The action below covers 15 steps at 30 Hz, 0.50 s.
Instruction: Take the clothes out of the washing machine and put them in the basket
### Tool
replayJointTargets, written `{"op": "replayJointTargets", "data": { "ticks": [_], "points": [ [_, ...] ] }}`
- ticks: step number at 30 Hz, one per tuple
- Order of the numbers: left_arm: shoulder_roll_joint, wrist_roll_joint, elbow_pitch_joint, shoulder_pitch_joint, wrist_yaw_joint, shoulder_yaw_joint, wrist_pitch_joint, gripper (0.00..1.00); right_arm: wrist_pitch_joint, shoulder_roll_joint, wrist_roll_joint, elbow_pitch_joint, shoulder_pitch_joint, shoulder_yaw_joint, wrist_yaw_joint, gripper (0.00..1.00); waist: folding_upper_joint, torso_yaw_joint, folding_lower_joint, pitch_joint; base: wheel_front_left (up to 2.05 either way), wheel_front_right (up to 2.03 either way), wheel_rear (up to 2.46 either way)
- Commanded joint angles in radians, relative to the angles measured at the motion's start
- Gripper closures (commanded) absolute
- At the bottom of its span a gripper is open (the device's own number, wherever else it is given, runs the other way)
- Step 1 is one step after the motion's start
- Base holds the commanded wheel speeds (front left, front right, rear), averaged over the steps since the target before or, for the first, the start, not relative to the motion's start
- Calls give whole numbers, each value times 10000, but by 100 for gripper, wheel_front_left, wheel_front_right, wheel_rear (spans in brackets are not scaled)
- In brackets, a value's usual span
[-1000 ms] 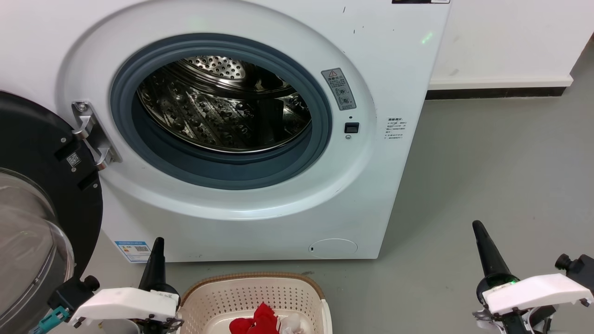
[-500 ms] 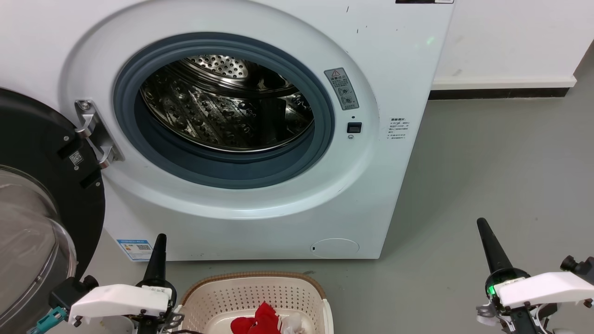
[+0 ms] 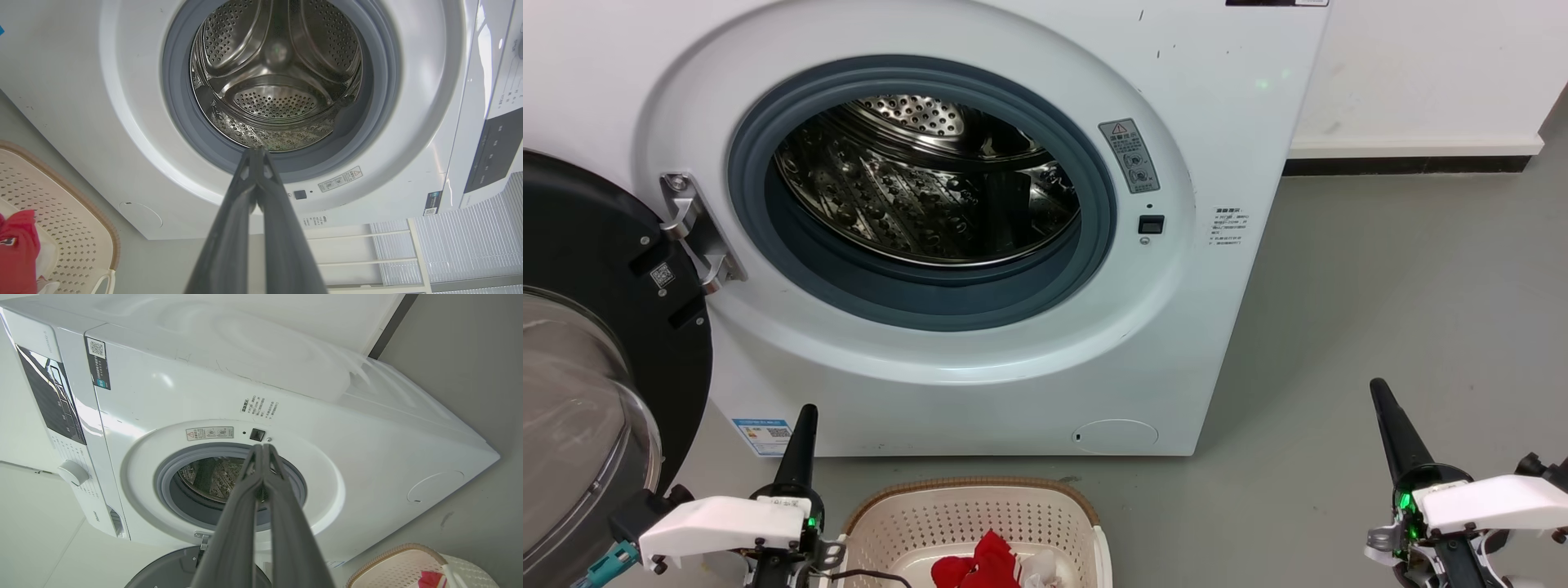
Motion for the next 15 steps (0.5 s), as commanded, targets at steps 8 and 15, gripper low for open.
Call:
{"op": "replayJointTargets", "data": {
  "ticks": [8, 15],
  "points": [
    [-16, -836, 48, -281, -119, 94, 208, 100, 136, -21, 855, 96, -290, -127, -2, 100, 0, 39, 0, 7, 0, 0, 0],
    [-40, -1500, 116, -321, -168, 150, 375, 100, 234, -2, 1521, 200, -360, -219, -2, 100, 0, 77, 0, 15, 0, 0, 0]
  ]
}}
